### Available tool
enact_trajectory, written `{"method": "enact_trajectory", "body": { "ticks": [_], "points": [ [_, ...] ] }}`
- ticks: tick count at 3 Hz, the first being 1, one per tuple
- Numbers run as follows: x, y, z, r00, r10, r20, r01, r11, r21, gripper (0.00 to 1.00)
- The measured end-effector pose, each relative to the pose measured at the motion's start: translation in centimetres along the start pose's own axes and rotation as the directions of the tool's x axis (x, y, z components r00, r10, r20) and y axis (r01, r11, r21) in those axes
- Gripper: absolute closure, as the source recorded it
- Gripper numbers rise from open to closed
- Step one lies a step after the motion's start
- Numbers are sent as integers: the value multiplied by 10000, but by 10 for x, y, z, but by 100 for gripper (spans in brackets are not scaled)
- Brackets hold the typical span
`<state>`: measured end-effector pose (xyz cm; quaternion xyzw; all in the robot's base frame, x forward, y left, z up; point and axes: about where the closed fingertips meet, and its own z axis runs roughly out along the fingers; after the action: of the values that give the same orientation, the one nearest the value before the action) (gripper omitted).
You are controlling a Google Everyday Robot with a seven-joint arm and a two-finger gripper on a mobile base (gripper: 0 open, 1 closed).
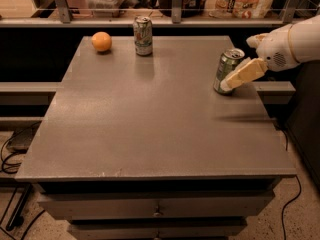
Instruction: Knock green can over
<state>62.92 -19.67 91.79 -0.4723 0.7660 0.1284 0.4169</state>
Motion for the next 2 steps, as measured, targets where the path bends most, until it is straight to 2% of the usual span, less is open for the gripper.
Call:
{"method": "enact_trajectory", "body": {
  "ticks": [1,2],
  "points": [
    [9,-3,20,9961,609,643,-587,9977,-343,0],
    [6,-4,38,9871,830,1368,-731,9944,-758,26]
  ]
}}
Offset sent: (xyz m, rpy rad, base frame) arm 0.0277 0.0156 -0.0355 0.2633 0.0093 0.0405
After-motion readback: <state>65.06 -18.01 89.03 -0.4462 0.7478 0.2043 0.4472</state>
